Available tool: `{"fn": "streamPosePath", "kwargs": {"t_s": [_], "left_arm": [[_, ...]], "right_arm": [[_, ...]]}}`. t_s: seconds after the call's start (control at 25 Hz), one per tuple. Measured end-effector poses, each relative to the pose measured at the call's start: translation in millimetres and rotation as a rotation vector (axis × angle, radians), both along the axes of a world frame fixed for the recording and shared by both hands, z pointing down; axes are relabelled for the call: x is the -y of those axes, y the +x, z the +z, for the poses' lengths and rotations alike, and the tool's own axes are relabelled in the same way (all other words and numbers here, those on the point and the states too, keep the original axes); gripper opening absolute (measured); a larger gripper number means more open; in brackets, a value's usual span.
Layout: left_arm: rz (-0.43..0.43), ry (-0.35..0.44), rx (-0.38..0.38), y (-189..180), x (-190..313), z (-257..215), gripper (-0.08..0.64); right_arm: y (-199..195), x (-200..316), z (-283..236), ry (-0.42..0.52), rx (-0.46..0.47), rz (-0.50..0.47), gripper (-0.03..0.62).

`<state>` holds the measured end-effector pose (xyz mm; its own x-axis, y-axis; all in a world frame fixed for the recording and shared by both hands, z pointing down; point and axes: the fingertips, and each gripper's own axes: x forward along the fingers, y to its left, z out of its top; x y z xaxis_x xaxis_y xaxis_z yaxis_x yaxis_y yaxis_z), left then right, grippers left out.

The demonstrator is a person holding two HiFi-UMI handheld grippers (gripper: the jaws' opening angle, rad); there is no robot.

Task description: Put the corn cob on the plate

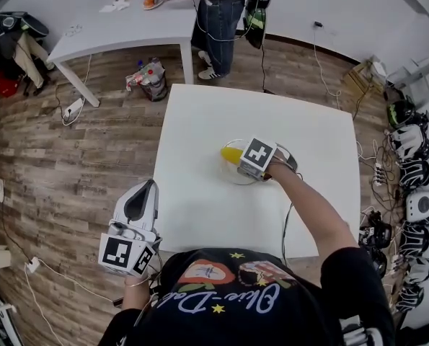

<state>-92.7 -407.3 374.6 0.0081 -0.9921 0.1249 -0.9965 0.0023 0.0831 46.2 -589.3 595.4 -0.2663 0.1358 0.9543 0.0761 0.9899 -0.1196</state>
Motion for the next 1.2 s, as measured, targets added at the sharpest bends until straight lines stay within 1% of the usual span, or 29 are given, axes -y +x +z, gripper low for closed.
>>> {"fn": "streamPosePath", "kwargs": {"t_s": [0.08,0.16,0.28,0.32,0.36,0.4,0.48,0.52,0.56,0.6,0.64,0.68,0.8,0.92,1.08,1.2], "left_arm": [[0.002,-0.003,0.001,3,0,0,-0.014],[0.006,-0.006,0.003,5,0,0,-0.014],[0.017,-0.002,0.007,9,0,-2,-0.014],[0.02,0.0,0.01,11,0,-3,-0.014],[0.023,0.003,0.012,13,0,-4,-0.014],[0.027,0.005,0.014,15,-1,-5,-0.014],[0.036,0.012,0.014,18,0,-6,-0.014],[0.043,0.016,0.013,20,2,-7,-0.014],[0.052,0.023,0.01,22,4,-8,-0.014],[0.061,0.031,0.005,24,6,-9,-0.014],[0.071,0.04,-0.002,26,9,-11,-0.014],[0.081,0.05,-0.009,28,13,-13,-0.014],[0.109,0.078,-0.01,34,23,-20,-0.014],[0.132,0.093,-0.004,44,29,-22,-0.014],[0.141,0.079,-0.001,54,30,-21,-0.014],[0.13,0.071,-0.002,52,28,-20,-0.014]], "right_arm": [[5,1,0,0.004,0.017,0.016,0.253],[4,6,-8,0.032,0.061,0.042,0.255],[0,13,-30,0.043,0.184,0.106,0.255],[0,16,-42,0.047,0.243,0.136,0.255],[-1,20,-58,0.058,0.327,0.169,0.255],[-1,22,-79,0.061,0.434,0.206,0.253],[2,18,-125,0.024,0.679,0.271,0.253],[6,12,-145,0.002,0.785,0.292,0.253],[11,5,-161,-0.006,0.862,0.312,0.252],[18,-1,-171,-0.001,0.911,0.335,0.234],[25,-7,-178,0.01,0.939,0.358,0.122],[31,-13,-182,0.021,0.955,0.382,0.051],[46,-28,-191,0.031,1.009,0.473,0.041],[58,-39,-202,-0.008,1.086,0.552,0.02],[71,-45,-214,-0.02,1.119,0.56,0.015],[75,-41,-218,-0.017,1.13,0.564,0.015]]}}
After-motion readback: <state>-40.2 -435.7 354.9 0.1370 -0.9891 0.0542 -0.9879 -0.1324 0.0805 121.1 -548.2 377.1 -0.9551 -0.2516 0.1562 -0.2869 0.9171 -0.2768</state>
